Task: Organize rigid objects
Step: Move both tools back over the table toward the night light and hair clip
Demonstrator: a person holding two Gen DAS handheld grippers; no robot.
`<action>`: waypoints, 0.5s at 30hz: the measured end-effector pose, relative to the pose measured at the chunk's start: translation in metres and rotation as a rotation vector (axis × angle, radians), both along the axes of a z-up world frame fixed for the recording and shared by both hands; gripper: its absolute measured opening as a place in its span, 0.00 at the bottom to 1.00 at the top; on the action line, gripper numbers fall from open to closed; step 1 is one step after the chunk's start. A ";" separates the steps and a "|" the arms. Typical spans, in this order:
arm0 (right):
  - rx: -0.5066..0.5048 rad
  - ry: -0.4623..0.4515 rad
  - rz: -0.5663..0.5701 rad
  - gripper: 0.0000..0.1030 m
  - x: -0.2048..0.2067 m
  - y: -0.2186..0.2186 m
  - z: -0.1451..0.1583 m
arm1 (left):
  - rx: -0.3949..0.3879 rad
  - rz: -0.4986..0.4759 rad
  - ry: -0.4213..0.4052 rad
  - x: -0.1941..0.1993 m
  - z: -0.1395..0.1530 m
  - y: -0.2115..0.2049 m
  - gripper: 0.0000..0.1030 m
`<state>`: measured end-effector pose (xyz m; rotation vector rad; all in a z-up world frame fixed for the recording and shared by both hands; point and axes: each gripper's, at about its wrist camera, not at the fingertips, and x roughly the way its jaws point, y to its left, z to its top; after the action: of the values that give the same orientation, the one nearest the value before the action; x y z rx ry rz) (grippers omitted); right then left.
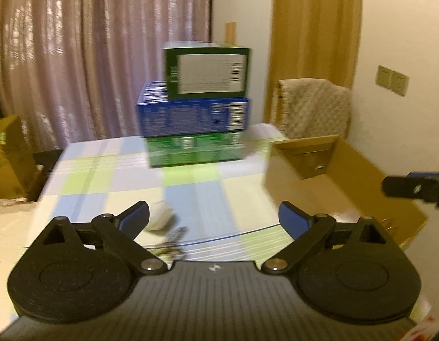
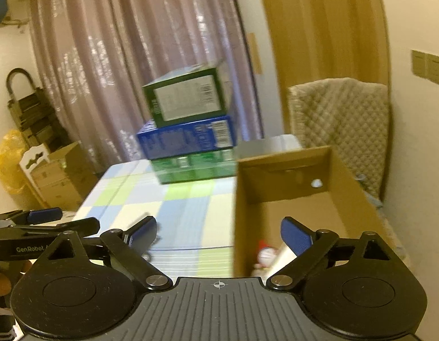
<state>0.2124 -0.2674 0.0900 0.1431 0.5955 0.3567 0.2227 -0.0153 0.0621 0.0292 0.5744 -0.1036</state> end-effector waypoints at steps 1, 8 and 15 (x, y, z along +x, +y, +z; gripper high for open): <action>0.003 -0.002 0.012 0.89 0.000 0.009 0.000 | 0.009 0.015 -0.003 -0.002 -0.001 0.011 0.95; 0.044 0.025 0.104 0.89 0.004 0.064 -0.015 | 0.047 0.093 0.019 -0.015 -0.021 0.082 0.98; 0.021 0.065 0.150 0.89 0.011 0.110 -0.054 | -0.007 0.154 0.070 -0.020 -0.056 0.124 0.98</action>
<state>0.2236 -0.1578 0.0358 0.1308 0.6689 0.5047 0.2023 0.1086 0.0062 -0.0254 0.6445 0.0433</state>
